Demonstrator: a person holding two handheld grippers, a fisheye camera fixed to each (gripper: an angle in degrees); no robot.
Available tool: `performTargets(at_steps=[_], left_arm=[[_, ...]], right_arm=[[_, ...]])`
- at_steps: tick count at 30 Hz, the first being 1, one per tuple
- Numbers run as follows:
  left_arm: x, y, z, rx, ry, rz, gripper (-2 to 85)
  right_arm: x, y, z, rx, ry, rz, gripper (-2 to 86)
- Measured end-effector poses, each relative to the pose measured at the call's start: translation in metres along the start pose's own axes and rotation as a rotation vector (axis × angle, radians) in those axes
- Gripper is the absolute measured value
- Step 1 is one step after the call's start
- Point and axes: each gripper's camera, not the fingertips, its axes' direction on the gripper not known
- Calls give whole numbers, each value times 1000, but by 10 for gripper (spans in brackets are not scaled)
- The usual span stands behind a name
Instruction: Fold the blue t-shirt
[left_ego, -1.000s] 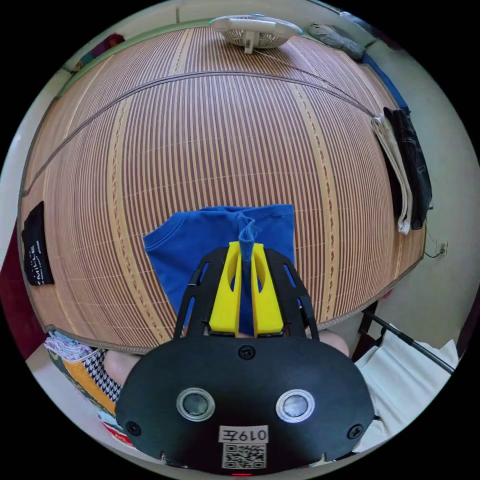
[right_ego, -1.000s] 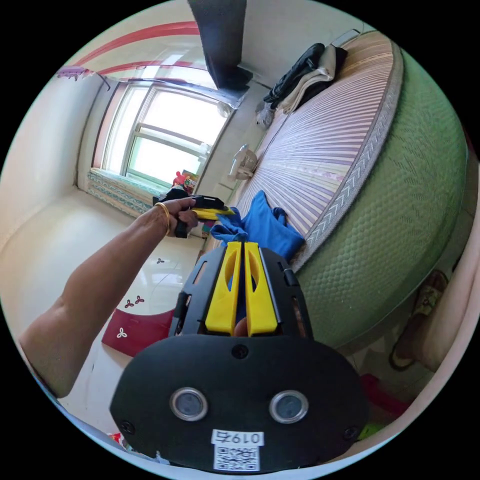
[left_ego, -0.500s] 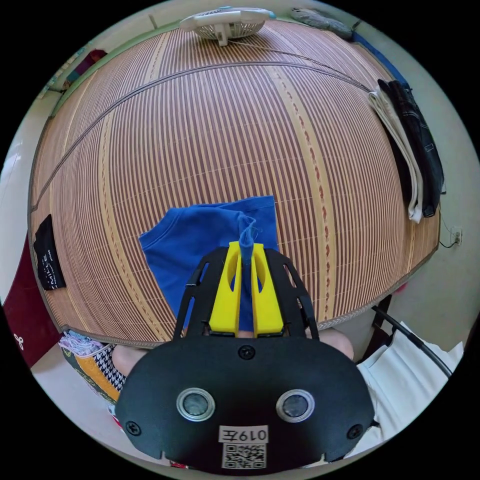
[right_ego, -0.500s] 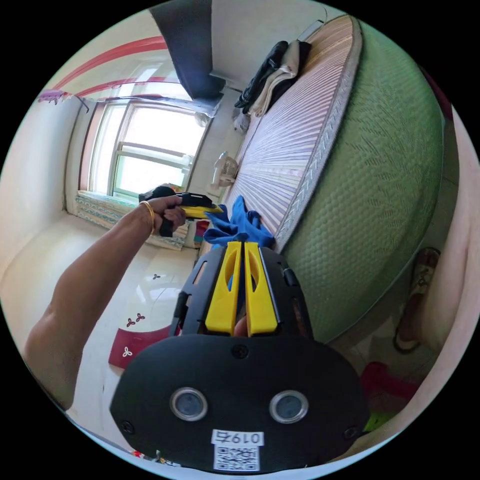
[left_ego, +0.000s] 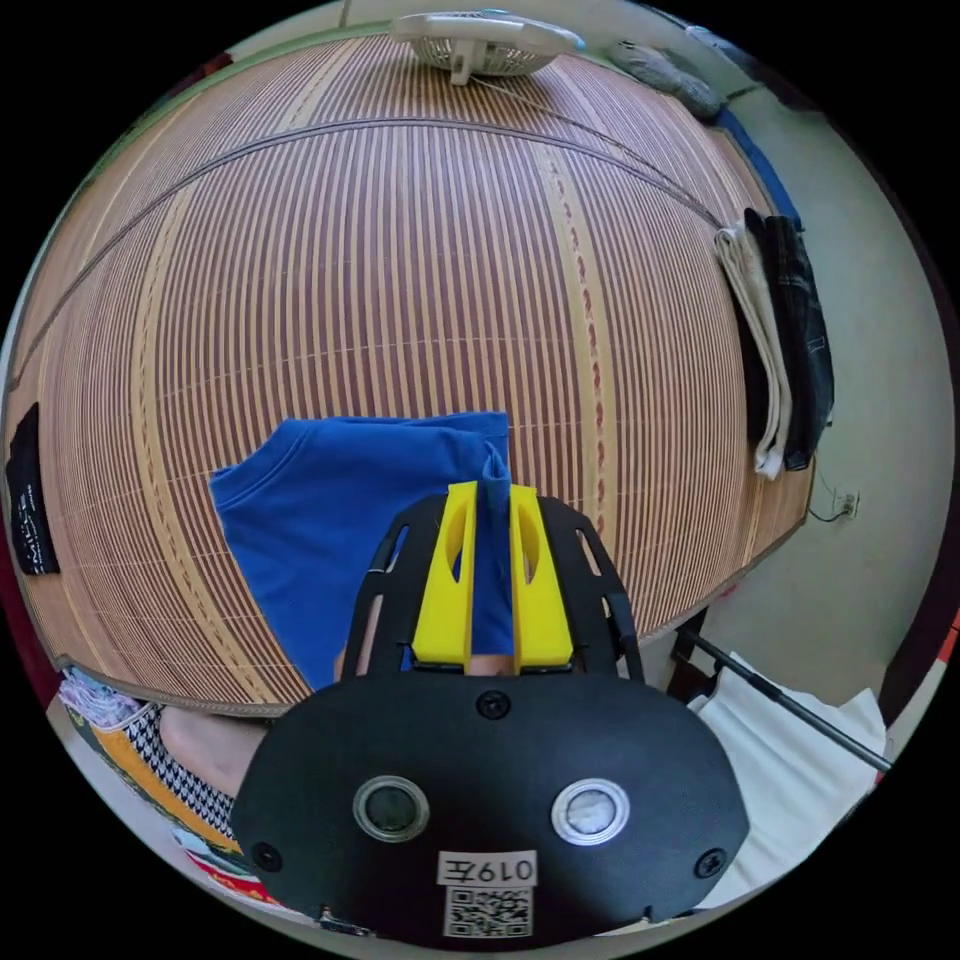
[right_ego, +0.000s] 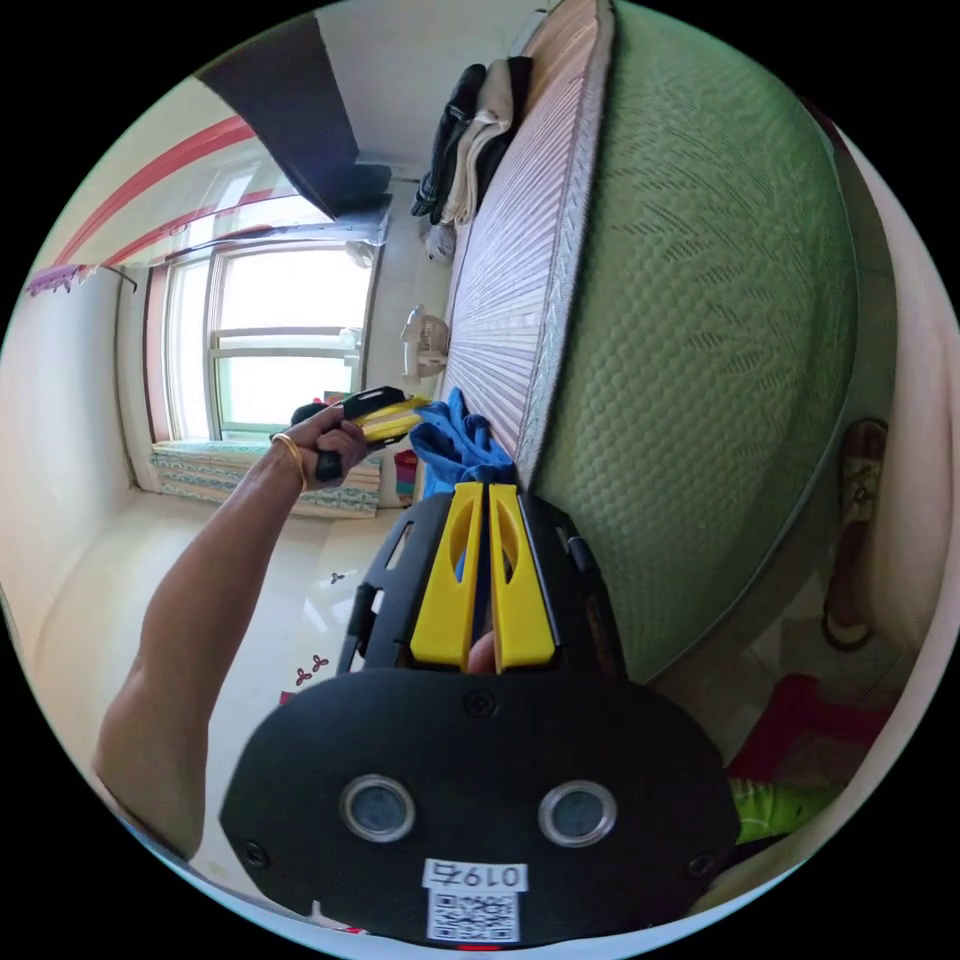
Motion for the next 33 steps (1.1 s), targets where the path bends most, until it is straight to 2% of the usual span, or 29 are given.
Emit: performTargets(at_steps=[5, 9, 12, 17, 19, 23, 25, 27, 32, 33], left_arm=[[-64, 23, 12, 202, -17, -20, 12], [-115, 53, 19, 384, 116, 61, 12], [-154, 83, 39, 414, 242, 209, 11], [-248, 189, 97, 508, 397, 571, 13], [-300, 226, 122, 539, 492, 583, 14], [-430, 301, 200, 555, 633, 445, 26], [-467, 336, 231, 566, 569, 427, 40], [-485, 373, 255, 582, 430, 459, 60], [-462, 468, 336, 584, -129, 700, 93], [-459, 477, 345, 597, -187, 723, 94]], right_arm=[[-7, -11, -8, -8, -19, 30, -4], [-7, -14, -14, -11, -40, 63, -4], [-17, -17, -17, -21, -12, 28, -3], [-24, -21, -20, -45, -2, 15, -4], [-27, -20, -21, -49, 1, 8, -4], [-36, -18, -21, -57, 17, -23, -3], [-41, -17, -20, -62, 29, -42, -3], [-45, -15, -19, -62, 37, -52, -4], [-60, -10, -17, -66, 59, -61, -4], [-63, -9, -16, -66, 61, -64, -4]])
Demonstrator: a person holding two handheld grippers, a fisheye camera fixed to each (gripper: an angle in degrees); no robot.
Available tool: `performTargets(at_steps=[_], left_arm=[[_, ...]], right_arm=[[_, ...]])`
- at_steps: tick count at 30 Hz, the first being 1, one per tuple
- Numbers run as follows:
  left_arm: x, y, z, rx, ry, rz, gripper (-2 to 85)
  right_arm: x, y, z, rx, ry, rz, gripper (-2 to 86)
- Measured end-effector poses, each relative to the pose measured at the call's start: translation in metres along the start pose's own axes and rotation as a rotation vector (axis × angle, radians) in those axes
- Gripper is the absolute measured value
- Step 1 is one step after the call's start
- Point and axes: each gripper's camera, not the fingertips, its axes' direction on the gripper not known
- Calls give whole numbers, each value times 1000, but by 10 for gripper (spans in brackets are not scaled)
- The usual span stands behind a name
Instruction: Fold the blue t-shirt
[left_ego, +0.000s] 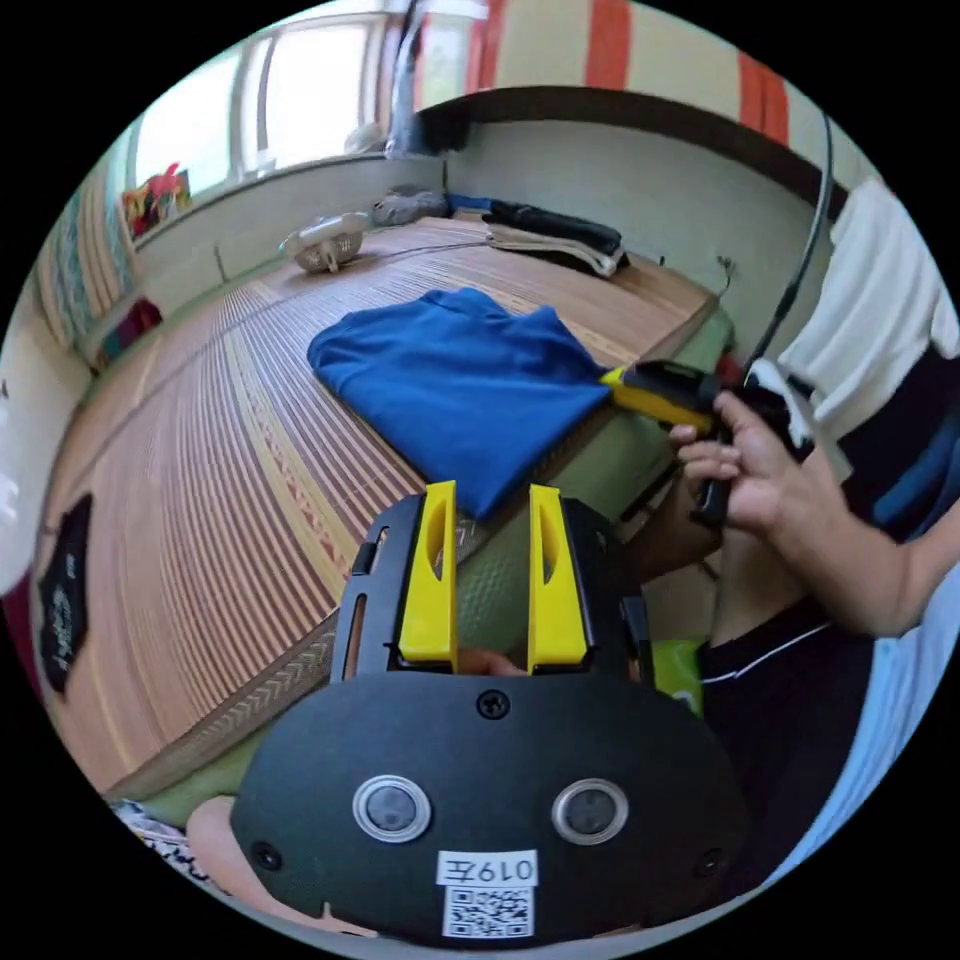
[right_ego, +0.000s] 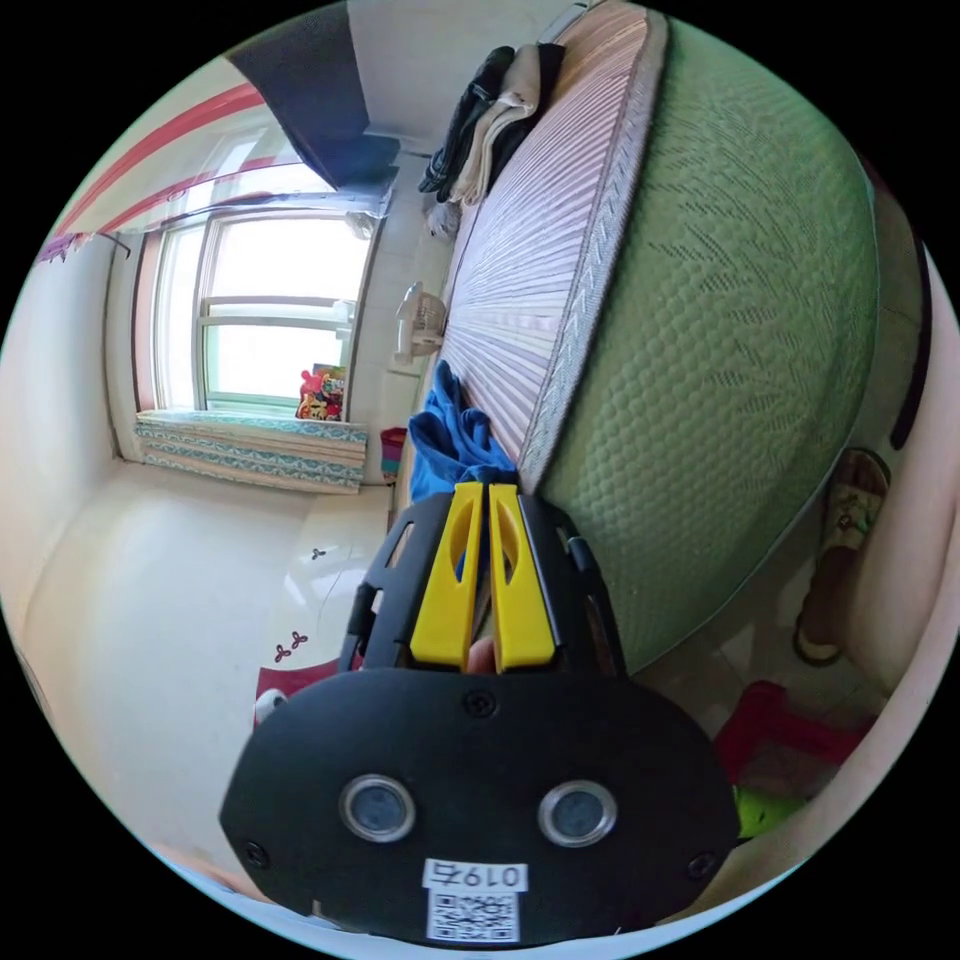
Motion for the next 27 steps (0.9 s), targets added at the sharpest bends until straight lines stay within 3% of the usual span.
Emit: performTargets(at_steps=[2, 8, 22, 27], left_arm=[[34, 26, 17, -12, -202, 119, 94], [71, 83, 72, -66, -444, 275, 81], [90, 186, 162, -153, -691, 526, 28], [71, 208, 173, -118, -756, 401, 10]], right_arm=[[-8, 3, 1, 2, 11, -13, -4], [-26, 12, 3, 2, 22, -32, -3], [-66, 24, 14, -9, 9, -20, -4], [-80, 27, 19, -30, -44, 15, -4]])
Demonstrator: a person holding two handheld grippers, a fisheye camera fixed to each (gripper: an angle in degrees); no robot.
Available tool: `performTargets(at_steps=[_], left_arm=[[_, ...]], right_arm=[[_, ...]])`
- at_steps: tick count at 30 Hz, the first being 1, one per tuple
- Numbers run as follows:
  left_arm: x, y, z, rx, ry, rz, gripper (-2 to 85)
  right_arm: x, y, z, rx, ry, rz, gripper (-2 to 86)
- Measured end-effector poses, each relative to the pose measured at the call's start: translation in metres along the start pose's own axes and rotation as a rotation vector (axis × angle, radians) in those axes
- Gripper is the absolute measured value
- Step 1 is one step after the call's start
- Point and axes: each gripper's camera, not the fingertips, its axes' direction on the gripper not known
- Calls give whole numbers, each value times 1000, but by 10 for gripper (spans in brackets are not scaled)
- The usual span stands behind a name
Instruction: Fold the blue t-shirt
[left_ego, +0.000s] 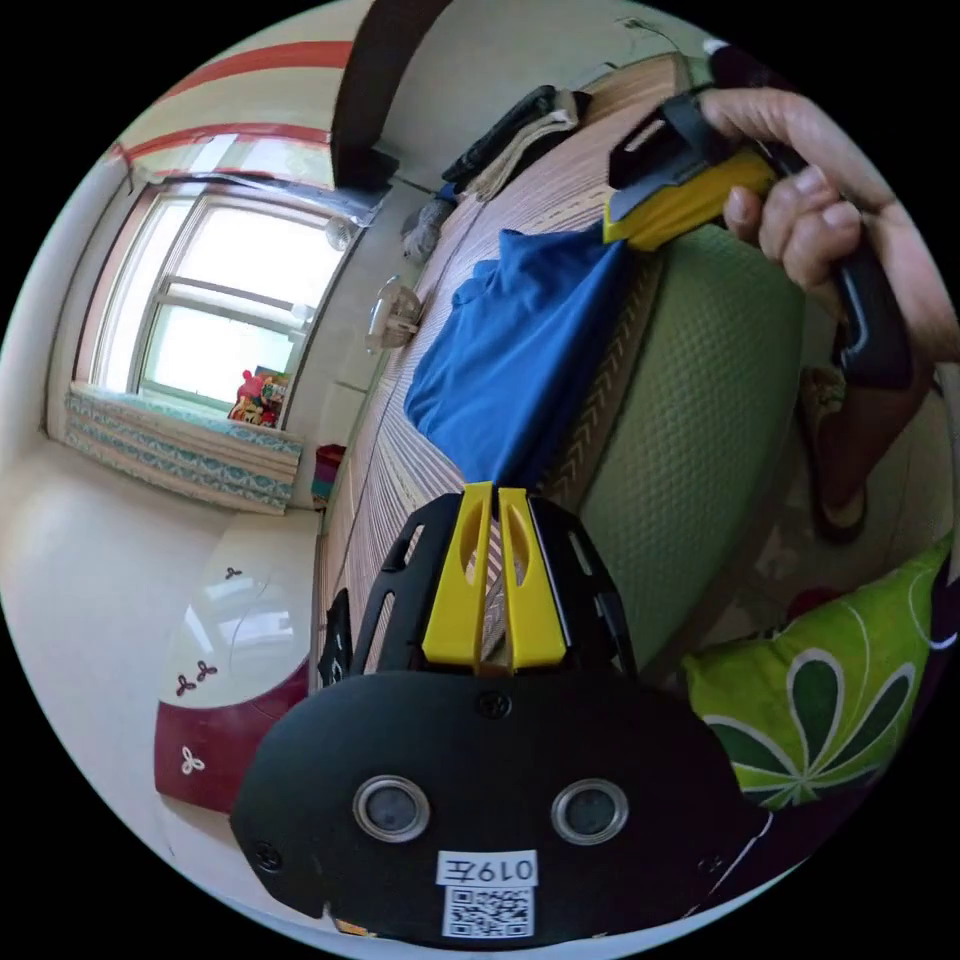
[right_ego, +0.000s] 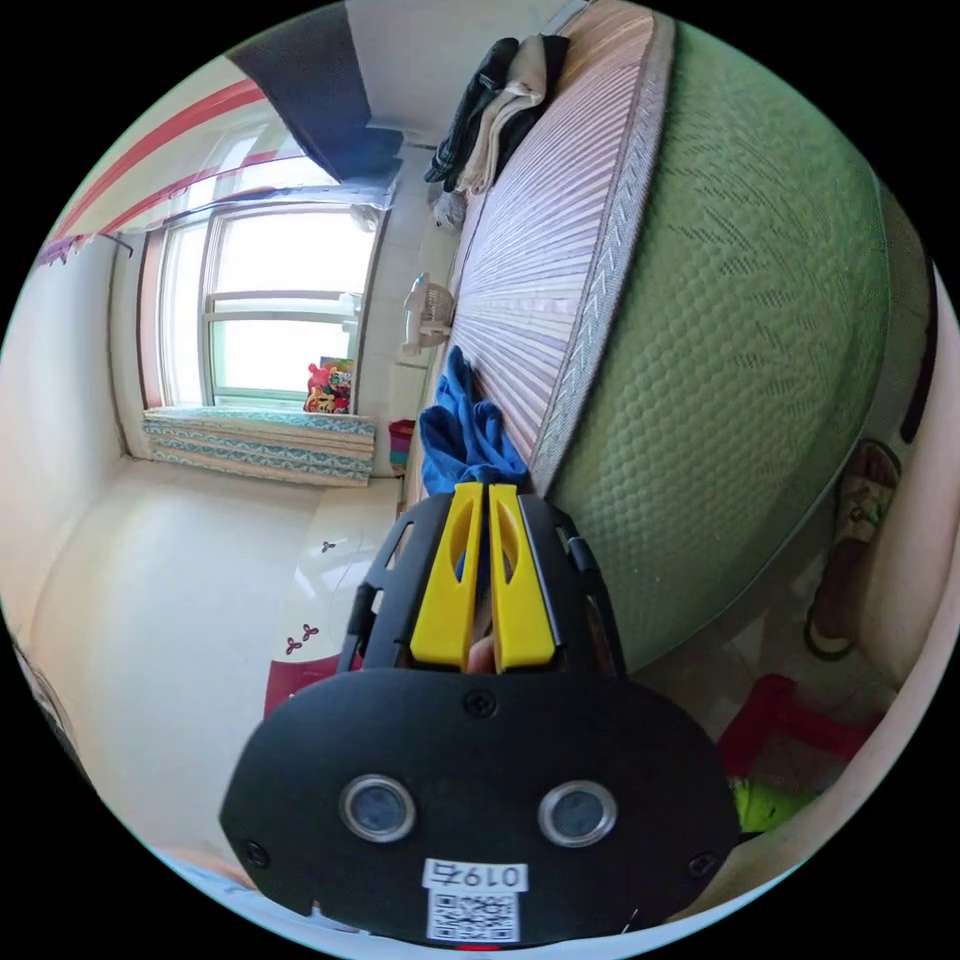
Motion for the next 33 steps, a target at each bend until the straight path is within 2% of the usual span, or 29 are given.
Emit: performTargets(at_steps=[5, 19, 21, 24, 28, 33], left_arm=[[13, 23, 40, -76, 20, -26, 5], [-4, 77, 102, -35, 96, -70, 3], [-9, 82, 110, -32, 97, -65, 3], [-19, 93, 126, -31, 99, -65, 3], [-35, 109, 147, -10, 120, -85, 2], [-42, 119, 163, 9, 104, -83, 2]], right_arm=[[-10, 9, 10, -7, -18, 44, -2], [-74, 21, 11, -40, -135, 32, 57], [-94, 19, 1, -10, -102, -36, 56], [-150, 7, 0, -39, -36, -271, 60], [-214, -40, 49, -259, -26, -474, 82], [-278, -88, 132, -391, 189, -652, 101]])
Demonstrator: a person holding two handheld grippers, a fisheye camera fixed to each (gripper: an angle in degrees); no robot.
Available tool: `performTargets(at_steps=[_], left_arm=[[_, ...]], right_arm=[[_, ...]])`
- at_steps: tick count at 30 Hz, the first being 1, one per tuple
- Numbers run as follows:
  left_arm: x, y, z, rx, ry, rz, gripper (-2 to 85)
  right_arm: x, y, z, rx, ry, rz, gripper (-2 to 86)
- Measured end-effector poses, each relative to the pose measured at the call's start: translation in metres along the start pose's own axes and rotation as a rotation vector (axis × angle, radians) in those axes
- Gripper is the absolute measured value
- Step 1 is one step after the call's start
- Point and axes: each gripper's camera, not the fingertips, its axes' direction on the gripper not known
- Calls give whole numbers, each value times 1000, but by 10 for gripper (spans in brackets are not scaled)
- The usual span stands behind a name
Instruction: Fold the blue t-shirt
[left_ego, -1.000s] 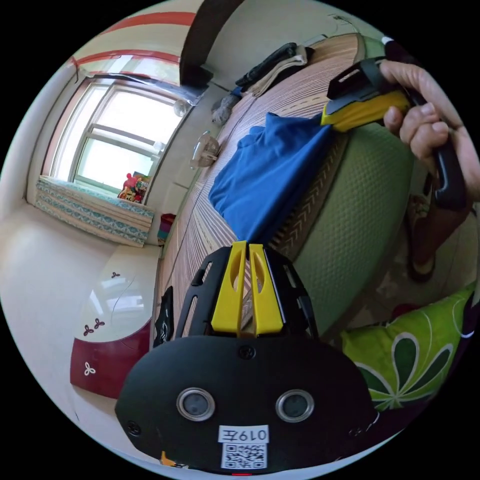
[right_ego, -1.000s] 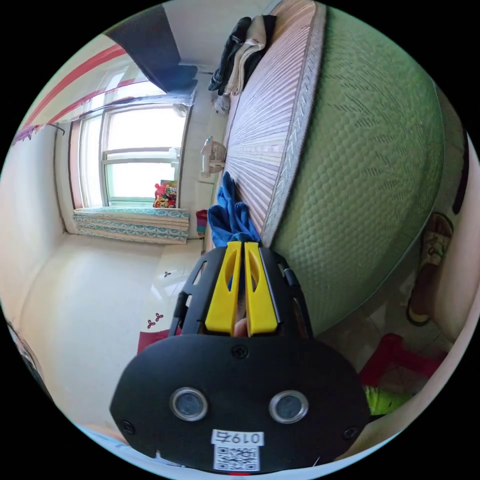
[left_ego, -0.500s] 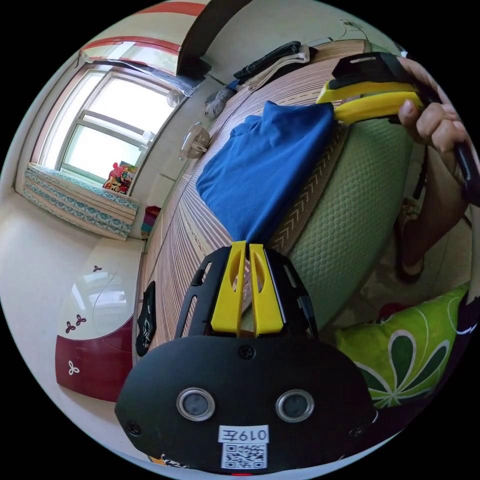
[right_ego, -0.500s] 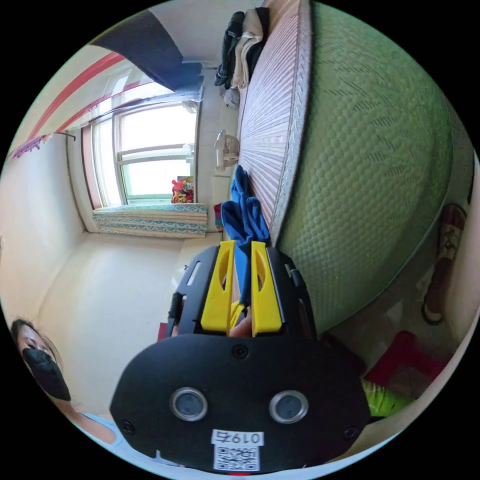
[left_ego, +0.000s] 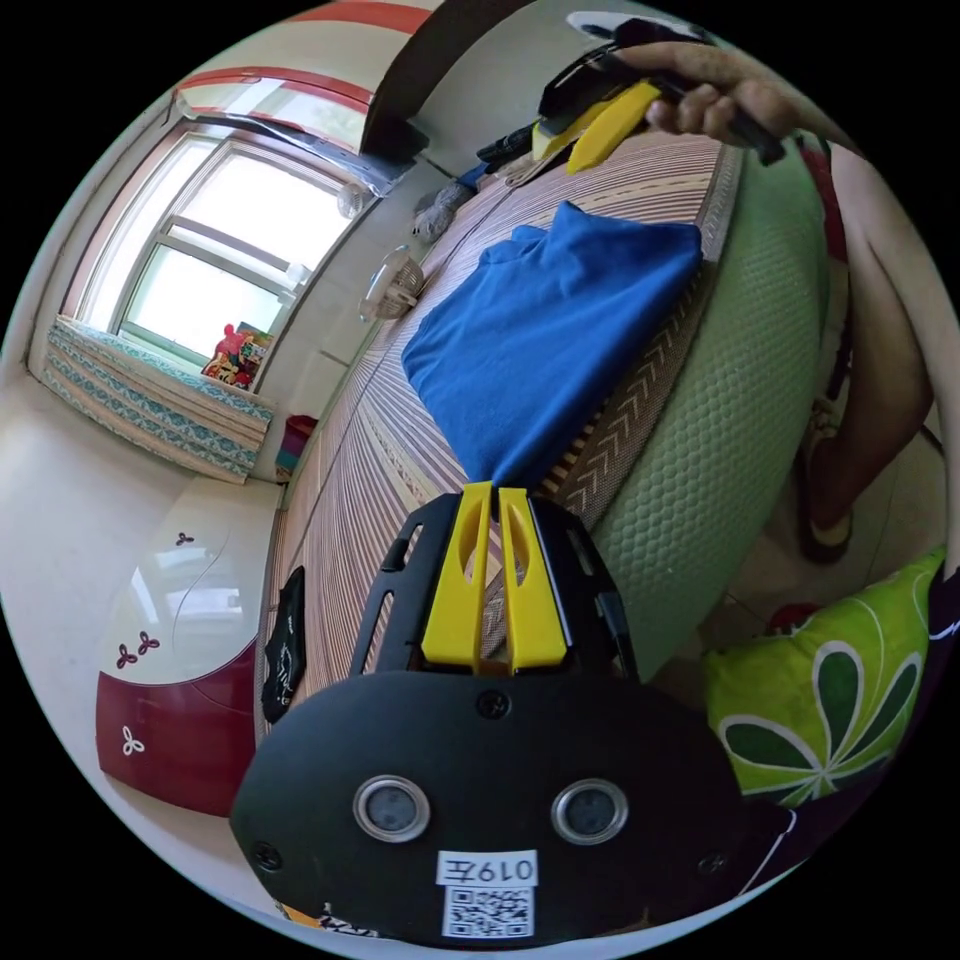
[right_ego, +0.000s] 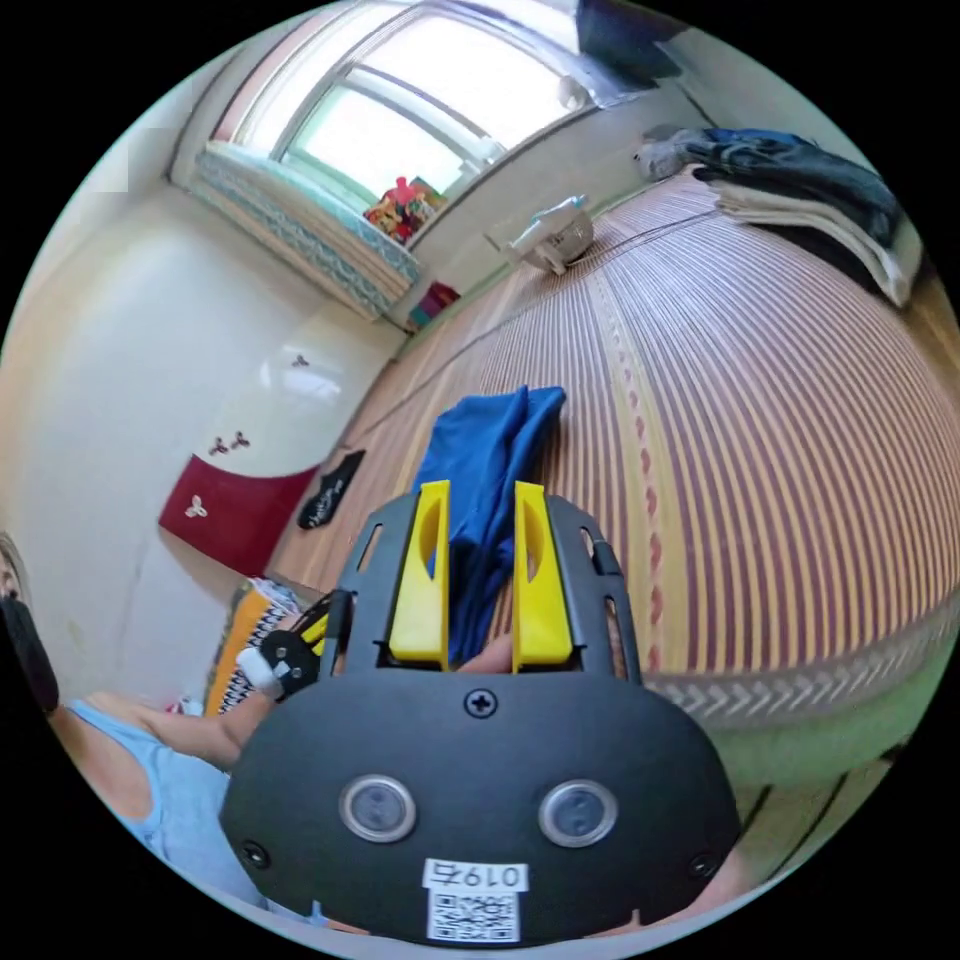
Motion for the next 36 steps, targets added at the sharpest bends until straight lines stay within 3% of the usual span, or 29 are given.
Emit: performTargets(at_steps=[4, 10, 18, 27, 36], left_arm=[[-13, 3, 13, -3, 25, -27, 3], [-38, 7, 28, 3, 76, -64, 3], [-53, 7, 40, 1, 69, -62, 5], [-60, 3, 49, 0, 28, -40, 7], [-59, -5, 54, -18, -30, -37, 11]], right_arm=[[-5, -77, 52, -140, 12, 23, 122], [-12, -149, 93, -204, -7, 164, 144], [-70, -211, 123, -276, 70, 124, 153], [-115, -260, 141, -286, 193, 117, 29], [-165, -305, 120, -260, -82, -11, -2]])
